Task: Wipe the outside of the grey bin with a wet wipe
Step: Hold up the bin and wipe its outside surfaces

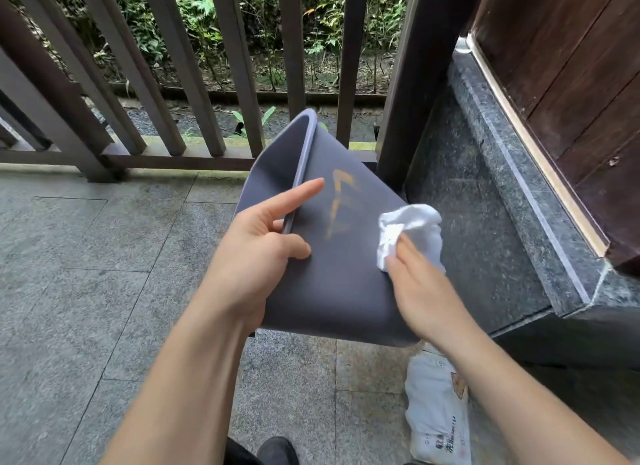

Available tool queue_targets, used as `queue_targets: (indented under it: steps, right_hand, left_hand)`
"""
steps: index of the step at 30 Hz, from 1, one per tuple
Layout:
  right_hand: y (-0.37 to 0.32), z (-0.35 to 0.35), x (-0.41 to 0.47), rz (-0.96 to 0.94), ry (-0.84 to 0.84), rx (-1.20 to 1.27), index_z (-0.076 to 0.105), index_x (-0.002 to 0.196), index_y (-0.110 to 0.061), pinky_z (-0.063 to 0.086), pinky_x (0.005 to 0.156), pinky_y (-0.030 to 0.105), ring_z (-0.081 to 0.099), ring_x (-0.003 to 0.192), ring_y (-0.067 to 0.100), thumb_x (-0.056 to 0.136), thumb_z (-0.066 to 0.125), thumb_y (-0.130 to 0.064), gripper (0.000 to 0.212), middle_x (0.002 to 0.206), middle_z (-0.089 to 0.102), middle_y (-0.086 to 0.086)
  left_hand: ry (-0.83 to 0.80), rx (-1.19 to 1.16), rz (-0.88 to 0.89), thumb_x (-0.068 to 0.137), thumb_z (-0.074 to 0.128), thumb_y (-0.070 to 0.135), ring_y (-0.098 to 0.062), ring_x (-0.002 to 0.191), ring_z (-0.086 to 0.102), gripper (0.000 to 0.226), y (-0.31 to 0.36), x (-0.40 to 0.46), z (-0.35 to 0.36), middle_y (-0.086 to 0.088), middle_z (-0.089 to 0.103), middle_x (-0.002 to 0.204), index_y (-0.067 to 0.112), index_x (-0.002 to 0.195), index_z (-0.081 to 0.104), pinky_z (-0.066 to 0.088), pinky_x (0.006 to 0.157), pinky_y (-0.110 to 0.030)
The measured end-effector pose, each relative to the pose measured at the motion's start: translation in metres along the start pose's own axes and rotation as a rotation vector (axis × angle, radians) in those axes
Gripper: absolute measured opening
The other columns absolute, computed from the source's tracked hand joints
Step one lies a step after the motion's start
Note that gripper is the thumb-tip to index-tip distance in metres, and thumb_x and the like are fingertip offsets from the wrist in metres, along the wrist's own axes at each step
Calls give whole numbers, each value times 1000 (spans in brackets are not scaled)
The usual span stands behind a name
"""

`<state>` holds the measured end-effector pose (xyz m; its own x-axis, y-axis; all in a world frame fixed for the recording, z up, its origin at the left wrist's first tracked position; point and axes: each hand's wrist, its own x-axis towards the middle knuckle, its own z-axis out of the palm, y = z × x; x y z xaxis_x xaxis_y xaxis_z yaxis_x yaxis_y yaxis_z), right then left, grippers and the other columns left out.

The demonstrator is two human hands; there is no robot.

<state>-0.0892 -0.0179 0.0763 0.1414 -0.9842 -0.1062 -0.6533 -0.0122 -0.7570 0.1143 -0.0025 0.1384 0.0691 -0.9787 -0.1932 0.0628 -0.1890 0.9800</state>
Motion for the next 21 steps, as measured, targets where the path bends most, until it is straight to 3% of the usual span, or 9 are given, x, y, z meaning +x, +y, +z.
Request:
queue_targets:
  steps: [2, 4, 7, 10, 12, 16, 19, 21]
  right_hand:
    - [-13, 14, -9, -166, -30, -91, 35, 154, -10, 12, 122, 19, 22, 152, 10, 107, 38, -14, 47, 162, 31, -2]
    - [-24, 24, -19, -325, -52, -172, 37, 153, -8, 9, 124, 21, 22, 152, 12, 105, 38, -11, 48, 162, 32, 4]
    - [-29, 30, -28, -482, -55, -247, 45, 149, -15, 31, 117, 28, 34, 145, 16, 96, 40, -11, 53, 157, 41, 1]
    - [-18, 31, -24, -354, -23, -366, 44, 146, -26, 50, 90, 38, 45, 126, 23, 93, 42, -13, 54, 143, 44, -3]
    - [-6, 30, -17, -157, -55, -406, 43, 145, -23, 51, 87, 42, 45, 123, 26, 96, 41, -10, 51, 137, 41, -2]
    - [9, 29, -7, -13, -87, -355, 39, 146, -17, 44, 93, 36, 43, 129, 29, 99, 35, -6, 49, 144, 41, 1]
    - [-3, 33, -15, -196, -48, -228, 32, 155, -21, 24, 118, 24, 24, 150, 15, 100, 34, -5, 57, 164, 27, -5]
    - [-17, 37, -24, -372, -45, -191, 34, 154, -25, 15, 122, 21, 19, 152, 10, 98, 37, -5, 60, 165, 25, -6]
  left_hand:
    - [4, 19, -32, 69, 52, -19, -23, 74, 68, 79, -2, 1, 5, -9, 81, 98, 40, 116, 77, 58, 68, -34]
    - [16, 50, -65, 59, 52, -9, -25, 73, 64, 76, -3, 2, 7, -13, 80, 96, 38, 113, 79, 51, 71, -35]
    - [22, 65, -120, 51, 48, -3, -28, 81, 71, 75, -6, 6, 7, -16, 80, 100, 30, 111, 80, 54, 77, -35]
    - [53, 144, -143, 48, 47, 1, -26, 63, 57, 76, -9, 7, 9, -8, 75, 81, 36, 106, 81, 46, 64, -32]
    - [79, 160, -153, 47, 46, 2, -23, 59, 43, 77, -8, 6, 11, -5, 68, 72, 42, 103, 81, 37, 62, -33]
    - [111, 134, -146, 47, 47, 3, -22, 62, 49, 77, -4, 6, 14, -5, 74, 85, 44, 103, 81, 42, 68, -34]
    - [132, 177, -121, 55, 48, -2, -12, 54, 49, 75, -5, 8, 14, 4, 71, 71, 44, 104, 80, 42, 59, -27]
    - [141, 141, -107, 55, 47, -4, -17, 65, 60, 74, -6, 10, 16, -3, 77, 86, 38, 106, 81, 49, 66, -29]
